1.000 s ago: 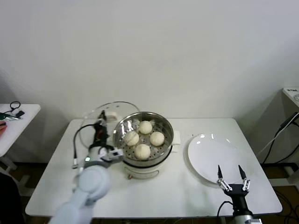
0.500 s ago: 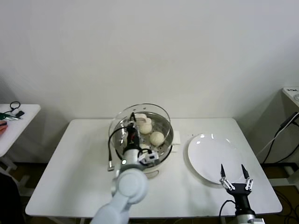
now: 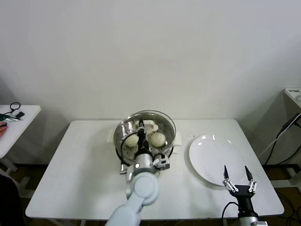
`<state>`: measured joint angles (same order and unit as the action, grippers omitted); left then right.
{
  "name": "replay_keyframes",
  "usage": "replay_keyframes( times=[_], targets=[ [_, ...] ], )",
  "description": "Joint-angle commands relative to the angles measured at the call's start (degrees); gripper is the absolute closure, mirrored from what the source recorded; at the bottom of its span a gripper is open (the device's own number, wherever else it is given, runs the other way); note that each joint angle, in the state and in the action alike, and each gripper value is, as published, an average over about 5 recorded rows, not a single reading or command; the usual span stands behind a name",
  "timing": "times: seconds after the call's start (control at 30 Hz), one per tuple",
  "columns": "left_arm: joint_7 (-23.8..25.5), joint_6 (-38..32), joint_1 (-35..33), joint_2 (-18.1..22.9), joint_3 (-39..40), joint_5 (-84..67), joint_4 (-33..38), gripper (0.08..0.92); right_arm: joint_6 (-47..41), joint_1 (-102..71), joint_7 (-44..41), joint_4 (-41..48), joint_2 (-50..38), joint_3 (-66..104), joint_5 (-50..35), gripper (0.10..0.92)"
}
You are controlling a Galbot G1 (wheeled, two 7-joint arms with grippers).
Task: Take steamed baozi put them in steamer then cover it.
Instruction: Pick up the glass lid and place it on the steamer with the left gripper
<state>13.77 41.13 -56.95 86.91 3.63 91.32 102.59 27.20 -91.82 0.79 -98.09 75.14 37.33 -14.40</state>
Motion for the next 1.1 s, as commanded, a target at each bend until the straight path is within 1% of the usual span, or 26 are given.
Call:
replay_keyframes(
  times=[0.03,0.43,1.1],
  targets=[
    [-2.1,-0.8,-0.4,0.9,0.6,1.7,-3.1,0.858,0.5,0.0,0.1,-0.1,0.2,0.1,-0.1,0.203],
    [-3.0,-1.4,-0.3,-0.4,-0.5,1.0,-3.5,0.858,0.9,-0.5,0.1,-0.3,0.4,0.5,-0.6,0.203],
    [-2.8,-1.8,-0.5,-0.7,-0.4,-1.7,-3.1,0.852,1.5,-0.5,-0.1,-0.2,0.5,0.2,-0.5,0.203]
  ],
)
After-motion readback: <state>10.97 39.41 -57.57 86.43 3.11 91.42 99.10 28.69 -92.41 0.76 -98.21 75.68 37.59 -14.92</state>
